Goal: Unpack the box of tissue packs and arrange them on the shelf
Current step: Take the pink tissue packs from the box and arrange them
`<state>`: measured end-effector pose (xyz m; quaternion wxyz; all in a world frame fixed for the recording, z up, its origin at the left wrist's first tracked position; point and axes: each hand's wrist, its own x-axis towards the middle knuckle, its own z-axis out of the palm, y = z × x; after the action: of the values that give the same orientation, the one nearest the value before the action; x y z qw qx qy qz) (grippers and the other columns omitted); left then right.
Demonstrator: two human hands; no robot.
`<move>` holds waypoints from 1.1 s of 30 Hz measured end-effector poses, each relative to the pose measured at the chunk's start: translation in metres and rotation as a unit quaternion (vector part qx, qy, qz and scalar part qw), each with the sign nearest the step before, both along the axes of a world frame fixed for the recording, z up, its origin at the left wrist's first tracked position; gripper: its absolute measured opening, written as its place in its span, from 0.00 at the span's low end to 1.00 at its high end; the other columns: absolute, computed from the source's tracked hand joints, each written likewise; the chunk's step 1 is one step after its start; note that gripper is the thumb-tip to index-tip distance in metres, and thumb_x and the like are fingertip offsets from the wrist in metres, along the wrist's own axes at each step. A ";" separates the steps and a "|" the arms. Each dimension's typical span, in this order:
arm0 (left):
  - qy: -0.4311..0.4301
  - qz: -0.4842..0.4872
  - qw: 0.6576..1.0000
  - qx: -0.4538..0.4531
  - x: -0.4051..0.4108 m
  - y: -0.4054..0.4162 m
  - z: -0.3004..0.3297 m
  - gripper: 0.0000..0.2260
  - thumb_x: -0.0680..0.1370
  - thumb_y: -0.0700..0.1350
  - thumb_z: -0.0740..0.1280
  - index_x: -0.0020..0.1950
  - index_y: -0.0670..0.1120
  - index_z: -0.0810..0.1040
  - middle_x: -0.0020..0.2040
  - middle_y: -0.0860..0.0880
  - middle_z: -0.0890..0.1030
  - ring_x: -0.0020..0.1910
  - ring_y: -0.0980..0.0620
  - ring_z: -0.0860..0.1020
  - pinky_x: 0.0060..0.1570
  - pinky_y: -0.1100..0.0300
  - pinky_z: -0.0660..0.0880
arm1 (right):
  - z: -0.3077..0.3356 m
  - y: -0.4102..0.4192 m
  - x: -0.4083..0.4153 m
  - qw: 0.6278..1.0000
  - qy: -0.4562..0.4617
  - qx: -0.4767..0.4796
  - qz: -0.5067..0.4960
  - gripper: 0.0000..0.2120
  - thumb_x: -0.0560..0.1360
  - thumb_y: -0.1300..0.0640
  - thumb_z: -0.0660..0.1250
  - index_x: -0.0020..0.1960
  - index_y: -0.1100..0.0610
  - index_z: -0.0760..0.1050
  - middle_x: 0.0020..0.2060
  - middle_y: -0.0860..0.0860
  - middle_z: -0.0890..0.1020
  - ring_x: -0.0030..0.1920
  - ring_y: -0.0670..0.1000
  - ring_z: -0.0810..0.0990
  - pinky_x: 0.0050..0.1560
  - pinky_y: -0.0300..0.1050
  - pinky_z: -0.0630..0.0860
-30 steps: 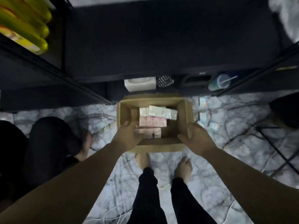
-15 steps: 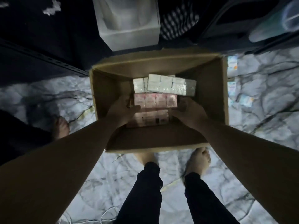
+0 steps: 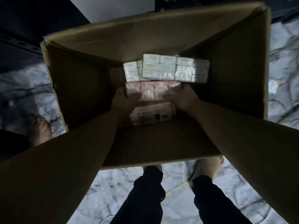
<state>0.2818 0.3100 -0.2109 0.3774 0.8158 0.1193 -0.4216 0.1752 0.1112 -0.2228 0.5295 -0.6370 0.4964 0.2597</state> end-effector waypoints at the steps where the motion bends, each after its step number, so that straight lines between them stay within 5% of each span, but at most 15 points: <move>1: -0.023 0.019 1.000 0.000 -0.001 -0.001 0.005 0.21 0.75 0.49 0.78 0.63 0.43 0.75 0.54 0.49 0.82 0.53 0.51 0.82 0.51 0.55 0.81 | 0.005 0.000 0.001 1.000 -0.005 0.004 -0.011 0.47 0.65 0.48 0.85 0.76 0.57 0.64 0.64 0.48 0.79 0.62 0.53 0.80 0.60 0.51 0.80; 3: -0.072 0.024 0.997 -0.006 -0.003 -0.005 0.021 0.17 0.76 0.46 0.78 0.58 0.48 0.73 0.50 0.53 0.80 0.50 0.54 0.81 0.46 0.60 0.79 | 0.021 -0.001 0.000 1.000 -0.003 0.001 -0.015 0.48 0.66 0.46 0.84 0.77 0.57 0.63 0.68 0.50 0.77 0.65 0.54 0.78 0.65 0.54 0.78; 7: -0.095 0.056 0.991 -0.077 0.000 -0.007 0.063 0.12 0.76 0.39 0.77 0.51 0.49 0.75 0.47 0.50 0.82 0.50 0.49 0.85 0.45 0.44 0.85 | 0.065 0.000 -0.005 0.997 0.031 -0.019 0.064 0.42 0.72 0.40 0.78 0.77 0.59 0.65 0.71 0.54 0.73 0.70 0.56 0.74 0.64 0.48 0.74; 9: -0.106 0.047 0.988 -0.106 0.001 -0.008 0.085 0.10 0.78 0.34 0.74 0.56 0.41 0.76 0.48 0.48 0.82 0.45 0.59 0.85 0.37 0.59 0.83 | 0.082 -0.002 -0.010 0.995 0.025 -0.013 0.095 0.38 0.72 0.37 0.75 0.74 0.56 0.70 0.70 0.56 0.75 0.69 0.58 0.76 0.68 0.53 0.74; 12: -0.117 0.020 0.986 -0.118 0.001 -0.006 0.111 0.12 0.79 0.32 0.71 0.61 0.34 0.76 0.46 0.47 0.82 0.39 0.64 0.83 0.35 0.69 0.78 | 0.109 0.001 -0.022 0.988 0.056 -0.068 0.125 0.51 0.66 0.30 0.76 0.77 0.59 0.63 0.71 0.57 0.73 0.70 0.58 0.73 0.70 0.53 0.72; 17: -0.094 -0.033 0.980 -0.170 0.008 -0.020 0.137 0.11 0.78 0.32 0.72 0.59 0.39 0.80 0.42 0.48 0.83 0.40 0.62 0.83 0.40 0.67 0.79 | 0.138 0.008 -0.024 0.925 -0.085 -0.264 0.261 0.64 0.56 0.28 0.77 0.82 0.53 0.55 0.76 0.57 0.66 0.74 0.60 0.65 0.73 0.61 0.68; 20: -0.067 -0.049 0.976 -0.199 0.015 -0.038 0.136 0.14 0.78 0.34 0.74 0.61 0.45 0.82 0.51 0.38 0.85 0.49 0.51 0.84 0.51 0.53 0.82 | 0.137 0.004 -0.018 0.940 -0.106 -0.216 0.243 0.52 0.59 0.39 0.82 0.77 0.48 0.62 0.69 0.53 0.74 0.69 0.59 0.73 0.64 0.55 0.76; 23: -0.053 -0.035 0.984 -0.169 0.021 -0.051 0.124 0.24 0.75 0.40 0.78 0.68 0.53 0.78 0.58 0.47 0.83 0.58 0.53 0.83 0.57 0.58 0.81 | 0.131 -0.002 -0.023 0.959 -0.103 -0.217 0.153 0.33 0.62 0.41 0.79 0.60 0.51 0.70 0.57 0.53 0.81 0.59 0.59 0.80 0.49 0.49 0.76; 26: -0.033 -0.020 0.993 -0.114 0.014 -0.039 0.092 0.23 0.68 0.45 0.82 0.59 0.60 0.79 0.50 0.56 0.84 0.55 0.50 0.83 0.60 0.48 0.81 | 0.120 -0.009 -0.028 0.967 -0.075 -0.238 0.056 0.23 0.66 0.41 0.77 0.50 0.50 0.69 0.49 0.50 0.81 0.47 0.55 0.81 0.40 0.44 0.74; 28: -0.039 -0.106 0.992 -0.054 0.006 -0.021 0.066 0.24 0.62 0.55 0.83 0.54 0.64 0.79 0.54 0.54 0.84 0.57 0.47 0.83 0.60 0.43 0.80 | 0.111 -0.014 -0.033 0.971 -0.063 -0.229 0.008 0.22 0.69 0.41 0.78 0.49 0.50 0.69 0.44 0.47 0.81 0.40 0.48 0.80 0.30 0.35 0.69; 33: -0.032 -0.432 0.899 0.063 -0.008 0.004 0.020 0.45 0.62 0.67 0.78 0.75 0.53 0.70 0.74 0.47 0.70 0.71 0.45 0.70 0.68 0.47 0.73 | 0.083 -0.020 -0.041 0.976 -0.090 -0.197 -0.002 0.26 0.68 0.49 0.81 0.59 0.53 0.72 0.51 0.47 0.82 0.49 0.48 0.79 0.35 0.28 0.67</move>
<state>0.2737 0.3145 -0.1913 0.1096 0.8221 -0.2309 -0.5088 0.1343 0.0907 -0.1401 0.4363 -0.7488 0.4893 0.0978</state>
